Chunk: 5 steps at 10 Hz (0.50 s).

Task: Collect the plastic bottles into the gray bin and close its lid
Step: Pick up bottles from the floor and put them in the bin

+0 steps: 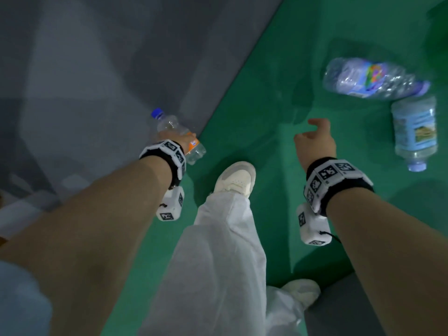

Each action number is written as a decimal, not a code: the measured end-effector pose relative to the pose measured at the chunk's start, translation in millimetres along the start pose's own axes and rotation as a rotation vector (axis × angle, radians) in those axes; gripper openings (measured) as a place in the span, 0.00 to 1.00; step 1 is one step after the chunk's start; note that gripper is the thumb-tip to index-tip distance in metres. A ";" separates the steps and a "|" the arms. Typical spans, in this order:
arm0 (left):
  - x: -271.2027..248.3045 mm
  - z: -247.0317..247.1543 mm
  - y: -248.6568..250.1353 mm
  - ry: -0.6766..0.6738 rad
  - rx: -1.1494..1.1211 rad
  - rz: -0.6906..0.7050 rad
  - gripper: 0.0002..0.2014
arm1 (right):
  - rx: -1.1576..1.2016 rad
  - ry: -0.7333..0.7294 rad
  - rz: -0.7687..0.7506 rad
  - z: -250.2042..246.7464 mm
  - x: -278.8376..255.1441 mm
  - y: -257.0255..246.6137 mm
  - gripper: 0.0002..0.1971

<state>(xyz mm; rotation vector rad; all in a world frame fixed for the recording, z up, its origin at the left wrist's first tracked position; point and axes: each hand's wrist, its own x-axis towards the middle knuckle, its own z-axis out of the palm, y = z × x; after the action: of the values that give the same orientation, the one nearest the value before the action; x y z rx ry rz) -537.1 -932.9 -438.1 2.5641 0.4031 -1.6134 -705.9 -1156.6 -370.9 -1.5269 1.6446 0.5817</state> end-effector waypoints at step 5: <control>-51.5 13.2 41.9 0.116 -0.019 0.308 0.20 | 0.229 0.105 0.091 -45.2 76.3 -46.5 0.48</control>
<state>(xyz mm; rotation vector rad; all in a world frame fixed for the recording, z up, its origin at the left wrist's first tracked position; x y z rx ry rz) -558.5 -985.0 -400.6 2.5582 0.0265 -1.3541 -668.1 -1245.5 -397.2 -1.3402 1.8009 0.3515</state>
